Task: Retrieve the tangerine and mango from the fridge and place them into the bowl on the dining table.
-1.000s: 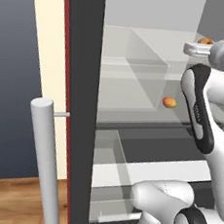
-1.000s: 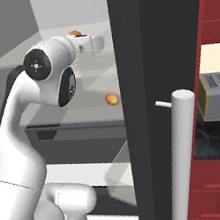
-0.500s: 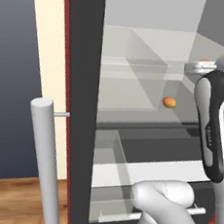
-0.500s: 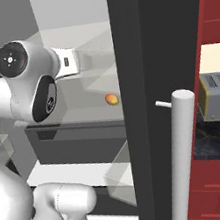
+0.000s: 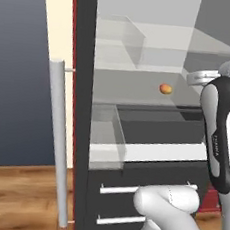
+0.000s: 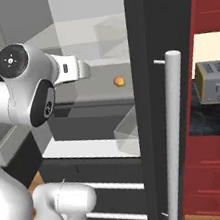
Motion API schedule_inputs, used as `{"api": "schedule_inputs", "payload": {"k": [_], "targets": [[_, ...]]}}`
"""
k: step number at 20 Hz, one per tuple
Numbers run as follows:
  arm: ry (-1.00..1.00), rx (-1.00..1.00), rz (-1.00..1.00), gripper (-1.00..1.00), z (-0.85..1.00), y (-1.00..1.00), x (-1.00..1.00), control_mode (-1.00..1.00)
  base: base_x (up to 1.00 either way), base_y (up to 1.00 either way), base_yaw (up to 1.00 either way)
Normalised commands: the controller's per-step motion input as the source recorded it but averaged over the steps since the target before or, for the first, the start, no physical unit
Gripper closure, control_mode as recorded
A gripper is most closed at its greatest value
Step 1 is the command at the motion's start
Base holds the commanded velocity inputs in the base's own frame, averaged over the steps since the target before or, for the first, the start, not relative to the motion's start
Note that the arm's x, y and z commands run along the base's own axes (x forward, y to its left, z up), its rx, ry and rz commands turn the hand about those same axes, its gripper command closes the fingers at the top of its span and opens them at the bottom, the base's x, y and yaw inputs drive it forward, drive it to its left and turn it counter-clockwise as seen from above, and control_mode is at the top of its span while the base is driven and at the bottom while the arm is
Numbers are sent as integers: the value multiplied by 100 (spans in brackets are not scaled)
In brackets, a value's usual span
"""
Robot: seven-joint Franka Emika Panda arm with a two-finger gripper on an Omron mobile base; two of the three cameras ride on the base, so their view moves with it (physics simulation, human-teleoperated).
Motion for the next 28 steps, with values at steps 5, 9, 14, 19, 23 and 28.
{"api": "schedule_inputs", "payload": {"k": [5,9,14,19,23,28], "targets": [[0,0,0,100,0,0,0,100,-87,4,8],[0,0,0,100,0,0,0,100,-66,0,12],[0,0,0,100,0,0,0,100,-54,0,18],[0,0,0,100,0,0,0,100,-47,0,25],[0,0,0,100,0,0,0,100,-50,0,32],[0,0,0,100,0,0,0,100,-61,2,32]]}}
